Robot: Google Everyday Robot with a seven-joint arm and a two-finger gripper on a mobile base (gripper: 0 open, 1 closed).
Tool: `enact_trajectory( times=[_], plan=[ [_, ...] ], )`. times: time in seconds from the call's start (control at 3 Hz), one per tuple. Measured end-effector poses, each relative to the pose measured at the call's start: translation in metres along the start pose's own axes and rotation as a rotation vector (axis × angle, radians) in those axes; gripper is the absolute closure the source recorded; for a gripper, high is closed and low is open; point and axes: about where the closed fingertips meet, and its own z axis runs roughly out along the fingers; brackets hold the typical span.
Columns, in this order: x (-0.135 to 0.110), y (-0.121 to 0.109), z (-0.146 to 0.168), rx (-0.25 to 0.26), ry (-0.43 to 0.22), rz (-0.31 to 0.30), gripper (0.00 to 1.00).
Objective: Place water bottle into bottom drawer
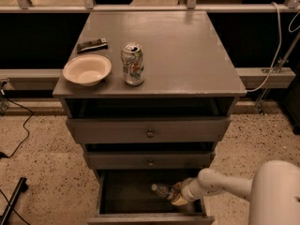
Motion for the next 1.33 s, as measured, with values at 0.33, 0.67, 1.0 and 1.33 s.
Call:
enact_trajectory(
  times=[0.33, 0.67, 1.0, 1.33],
  plan=[
    [-0.0006, 0.0016, 0.0018, -0.003, -0.001, 0.0, 0.3],
    [-0.0013, 0.0032, 0.0035, -0.007, -0.003, 0.0, 0.06],
    [-0.0016, 0.0041, 0.0044, -0.009, -0.004, 0.0, 0.0],
    [-0.0016, 0.0041, 0.0045, -0.009, -0.004, 0.0, 0.0]
  ],
)
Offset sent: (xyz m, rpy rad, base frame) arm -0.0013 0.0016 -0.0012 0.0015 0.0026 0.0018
